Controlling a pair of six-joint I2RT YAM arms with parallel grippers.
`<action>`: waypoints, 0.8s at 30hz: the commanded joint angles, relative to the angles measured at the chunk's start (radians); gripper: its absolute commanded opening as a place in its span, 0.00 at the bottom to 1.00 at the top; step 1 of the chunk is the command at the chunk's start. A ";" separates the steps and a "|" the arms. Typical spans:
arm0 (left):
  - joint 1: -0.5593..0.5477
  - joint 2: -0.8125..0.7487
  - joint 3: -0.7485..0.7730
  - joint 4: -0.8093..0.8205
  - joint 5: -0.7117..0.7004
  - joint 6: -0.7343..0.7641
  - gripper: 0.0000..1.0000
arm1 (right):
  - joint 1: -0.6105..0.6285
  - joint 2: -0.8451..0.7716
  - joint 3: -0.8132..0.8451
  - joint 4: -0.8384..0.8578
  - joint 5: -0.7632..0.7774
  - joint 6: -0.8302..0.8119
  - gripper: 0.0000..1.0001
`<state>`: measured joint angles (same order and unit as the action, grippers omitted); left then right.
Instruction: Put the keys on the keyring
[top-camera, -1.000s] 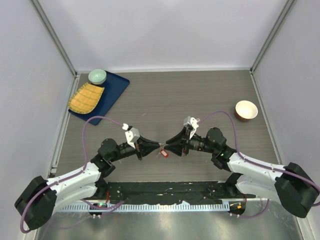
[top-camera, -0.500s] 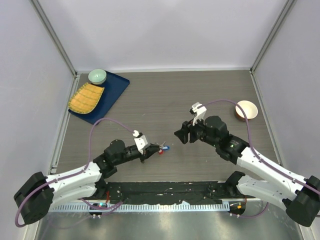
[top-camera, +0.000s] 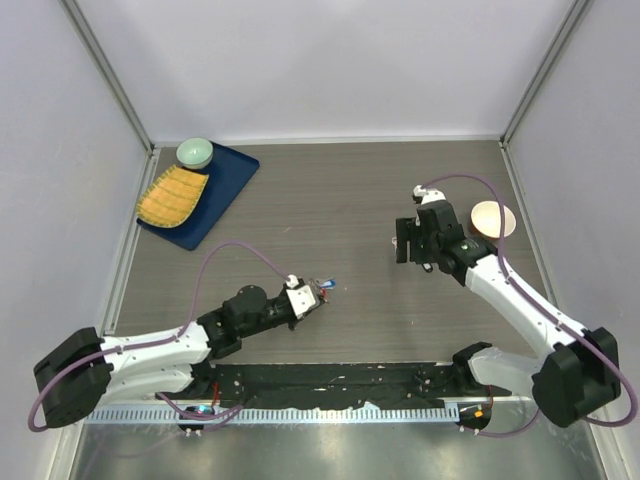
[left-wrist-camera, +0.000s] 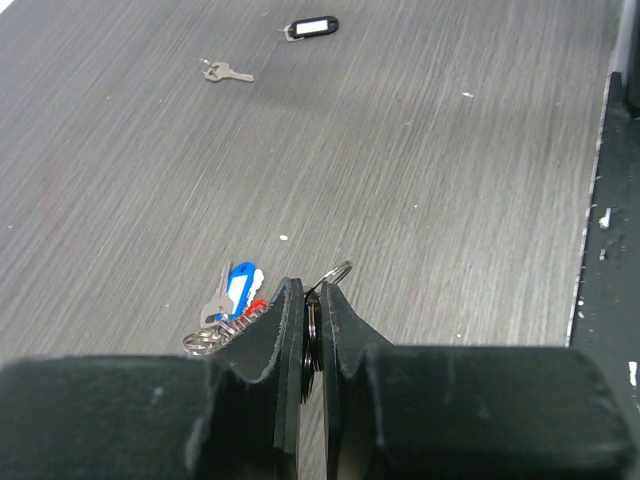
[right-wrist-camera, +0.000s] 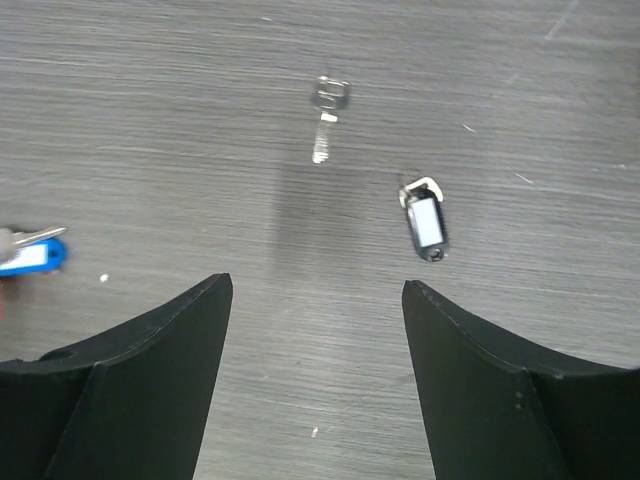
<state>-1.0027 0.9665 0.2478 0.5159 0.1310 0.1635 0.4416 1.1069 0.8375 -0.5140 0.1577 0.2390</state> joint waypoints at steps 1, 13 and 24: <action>-0.031 0.043 0.034 -0.051 -0.108 0.050 0.00 | -0.055 0.089 0.060 -0.037 0.020 -0.023 0.75; -0.051 0.078 0.050 -0.060 -0.229 0.056 0.00 | -0.162 0.309 0.135 -0.017 -0.026 -0.082 0.62; -0.053 0.098 0.070 -0.091 -0.266 0.041 0.00 | -0.202 0.401 0.129 0.003 0.013 -0.122 0.51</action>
<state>-1.0538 1.0664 0.3092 0.4850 -0.1036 0.2211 0.2653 1.4933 0.9466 -0.5304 0.1394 0.1394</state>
